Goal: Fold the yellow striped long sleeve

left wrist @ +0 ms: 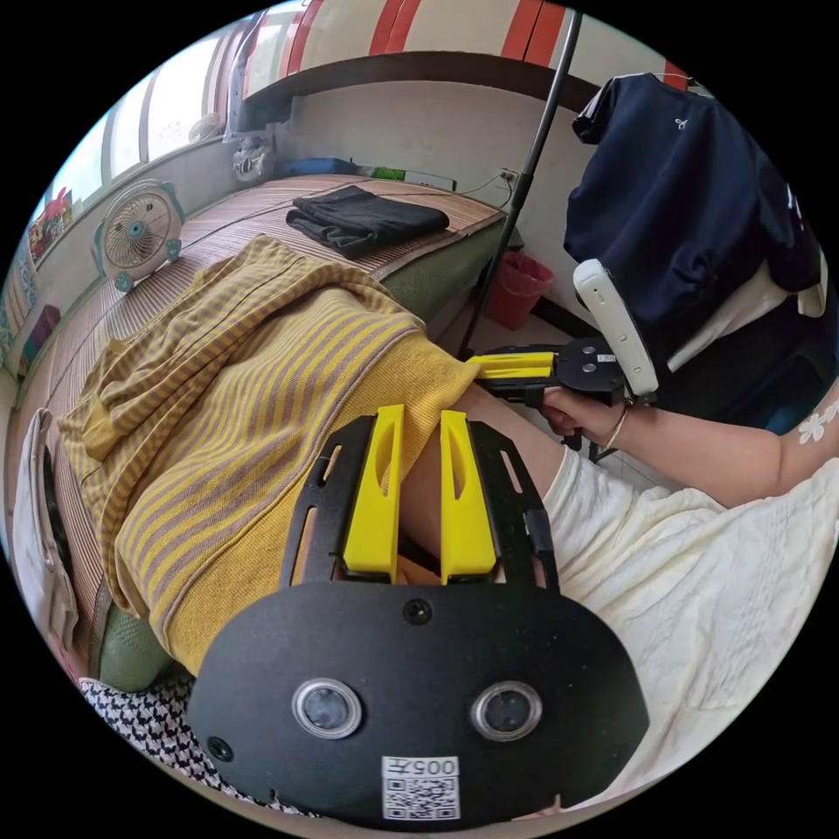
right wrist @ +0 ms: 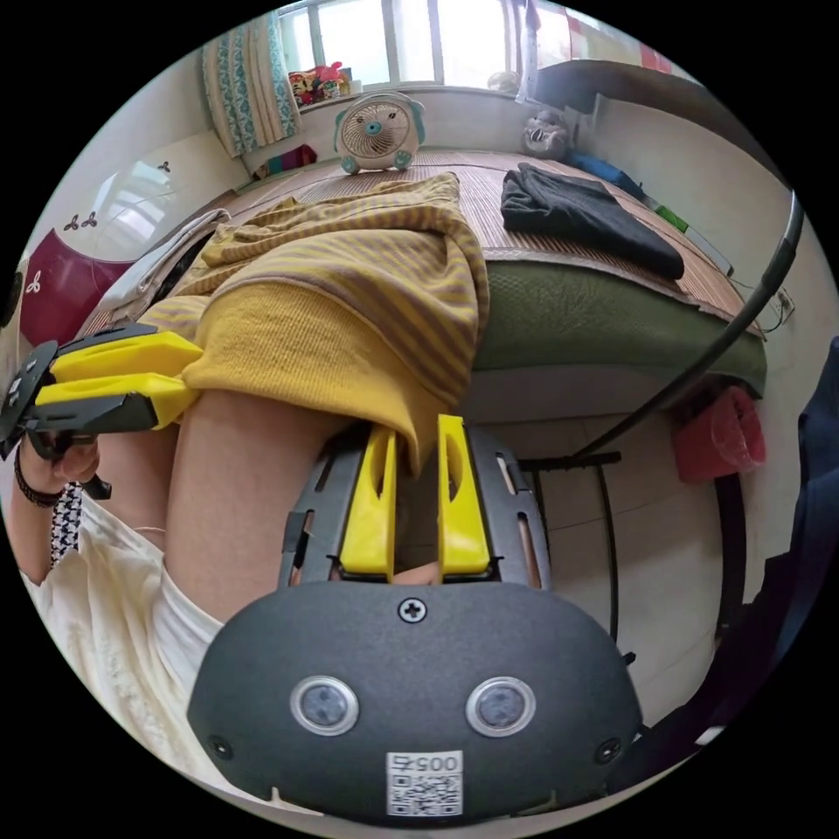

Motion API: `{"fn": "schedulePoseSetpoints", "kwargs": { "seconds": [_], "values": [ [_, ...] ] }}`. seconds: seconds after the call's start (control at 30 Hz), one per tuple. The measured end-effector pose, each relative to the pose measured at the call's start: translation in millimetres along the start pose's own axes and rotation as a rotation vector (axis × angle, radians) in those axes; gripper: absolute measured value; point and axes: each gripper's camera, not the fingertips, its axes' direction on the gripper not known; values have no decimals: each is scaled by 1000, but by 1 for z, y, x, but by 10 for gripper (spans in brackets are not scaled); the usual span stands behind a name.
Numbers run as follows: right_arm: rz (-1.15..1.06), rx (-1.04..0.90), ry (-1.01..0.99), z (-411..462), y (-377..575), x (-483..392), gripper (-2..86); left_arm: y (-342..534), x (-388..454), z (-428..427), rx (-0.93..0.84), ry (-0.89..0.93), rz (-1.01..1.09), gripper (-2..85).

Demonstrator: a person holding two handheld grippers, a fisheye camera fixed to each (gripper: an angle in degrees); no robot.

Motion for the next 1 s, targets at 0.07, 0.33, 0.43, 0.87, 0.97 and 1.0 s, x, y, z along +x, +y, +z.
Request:
{"fn": "schedulePoseSetpoints", "kwargs": {
  "seconds": [0.07,0.33,0.43,0.87,0.97,1.0],
  "values": [
    [6,-43,25,7,3,2,51,1,-1,-1,2,0,-3,78],
    [21,-1,126,-8,14,-6,1,6,2,-10,46,13,7,81],
    [4,4,166,-20,13,-5,-10,16,12,-16,69,-22,52,96],
    [-23,252,252,-126,-25,-19,-12,86,-36,-93,33,-239,-179,95],
    [-39,285,265,-141,-37,-31,-11,99,-30,-94,-37,-301,-146,105],
    [-39,291,266,-144,-38,-34,-11,103,-25,-92,-66,-350,-127,111]
  ]
}}
